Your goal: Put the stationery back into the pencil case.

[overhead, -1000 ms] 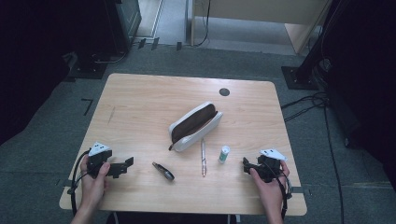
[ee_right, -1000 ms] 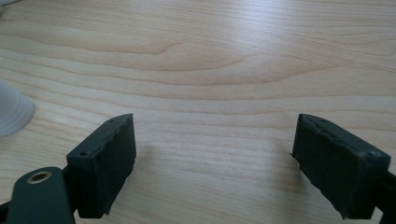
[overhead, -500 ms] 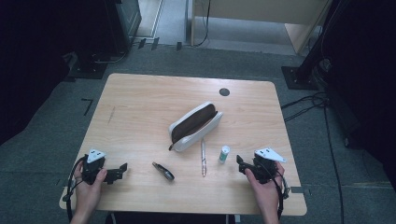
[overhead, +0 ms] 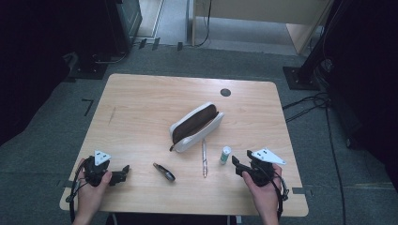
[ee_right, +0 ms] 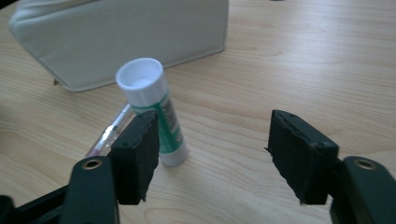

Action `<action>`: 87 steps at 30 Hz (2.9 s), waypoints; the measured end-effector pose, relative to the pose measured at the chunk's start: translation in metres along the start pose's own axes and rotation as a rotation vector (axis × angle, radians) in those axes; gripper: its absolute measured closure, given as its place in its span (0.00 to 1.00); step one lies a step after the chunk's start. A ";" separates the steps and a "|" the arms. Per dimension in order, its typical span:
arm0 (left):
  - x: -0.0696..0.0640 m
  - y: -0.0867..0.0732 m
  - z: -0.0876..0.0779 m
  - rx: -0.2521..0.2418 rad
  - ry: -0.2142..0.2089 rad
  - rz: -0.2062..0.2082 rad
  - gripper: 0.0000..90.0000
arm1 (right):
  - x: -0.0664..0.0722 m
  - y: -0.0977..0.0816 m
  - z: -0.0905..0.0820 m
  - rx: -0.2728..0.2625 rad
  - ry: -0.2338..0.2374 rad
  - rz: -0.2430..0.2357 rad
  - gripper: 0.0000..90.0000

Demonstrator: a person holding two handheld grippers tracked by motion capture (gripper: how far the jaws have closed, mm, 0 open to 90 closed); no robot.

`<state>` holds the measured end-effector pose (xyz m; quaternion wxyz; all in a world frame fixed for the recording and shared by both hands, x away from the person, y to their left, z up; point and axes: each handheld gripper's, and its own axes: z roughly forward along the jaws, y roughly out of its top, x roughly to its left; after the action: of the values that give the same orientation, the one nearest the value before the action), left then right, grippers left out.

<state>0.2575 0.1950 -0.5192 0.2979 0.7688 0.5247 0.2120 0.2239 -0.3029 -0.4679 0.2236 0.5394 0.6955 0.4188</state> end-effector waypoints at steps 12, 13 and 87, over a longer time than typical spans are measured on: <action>-0.001 0.000 0.000 -0.003 -0.009 0.006 0.00 | 0.021 0.007 -0.001 -0.028 0.088 -0.026 0.49; -0.001 0.000 0.000 -0.003 -0.009 0.007 0.00 | 0.023 0.009 0.002 -0.030 0.088 -0.027 0.50; -0.001 0.000 0.000 -0.004 -0.012 0.008 0.00 | 0.065 0.090 0.006 -0.130 0.085 -0.135 0.73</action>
<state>0.2572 0.1941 -0.5194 0.3014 0.7716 0.5194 0.2098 0.2585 -0.2342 -0.3879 0.2561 0.4572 0.7106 0.4695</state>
